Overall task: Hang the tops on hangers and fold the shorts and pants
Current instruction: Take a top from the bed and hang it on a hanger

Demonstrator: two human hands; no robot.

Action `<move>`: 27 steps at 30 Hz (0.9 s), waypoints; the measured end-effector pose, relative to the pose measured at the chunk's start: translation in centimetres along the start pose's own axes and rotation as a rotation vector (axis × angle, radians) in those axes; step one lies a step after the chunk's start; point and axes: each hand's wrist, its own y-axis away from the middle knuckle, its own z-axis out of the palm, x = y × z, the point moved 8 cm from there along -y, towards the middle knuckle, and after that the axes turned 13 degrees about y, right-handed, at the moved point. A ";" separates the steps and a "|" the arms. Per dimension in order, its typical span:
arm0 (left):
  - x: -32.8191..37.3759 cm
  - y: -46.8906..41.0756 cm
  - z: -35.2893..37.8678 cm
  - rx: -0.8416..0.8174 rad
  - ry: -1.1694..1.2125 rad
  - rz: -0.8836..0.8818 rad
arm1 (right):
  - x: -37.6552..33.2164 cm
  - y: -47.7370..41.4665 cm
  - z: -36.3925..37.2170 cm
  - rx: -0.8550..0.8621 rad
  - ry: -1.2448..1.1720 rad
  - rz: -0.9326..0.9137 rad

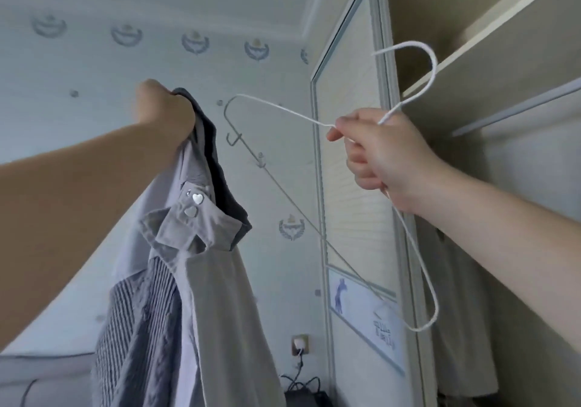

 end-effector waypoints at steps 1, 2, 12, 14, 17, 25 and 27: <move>0.0 -0.4 -2.2 -0.016 -0.050 0.011 | -1.0 0.6 1.7 -0.030 -0.018 -0.009; -0.1 -0.9 -4.2 -0.036 -0.103 0.015 | -1.8 1.2 3.5 -0.063 -0.039 -0.016; -8.0 1.2 -24.9 -0.389 -0.529 -0.287 | -5.4 12.6 21.4 -0.351 -0.249 0.049; -10.4 2.6 -28.8 -0.421 -0.548 -0.339 | -5.3 15.7 25.0 -0.411 -0.271 0.078; -14.1 5.5 -34.6 -0.424 -0.547 -0.434 | -5.1 20.8 30.1 -0.487 -0.297 0.111; -20.1 16.1 -49.0 -0.329 -0.553 -0.581 | -4.5 34.7 39.6 -0.534 -0.261 0.046; -20.3 18.7 -51.9 -0.337 -0.567 -0.595 | -5.3 38.4 41.8 -0.526 -0.184 -0.020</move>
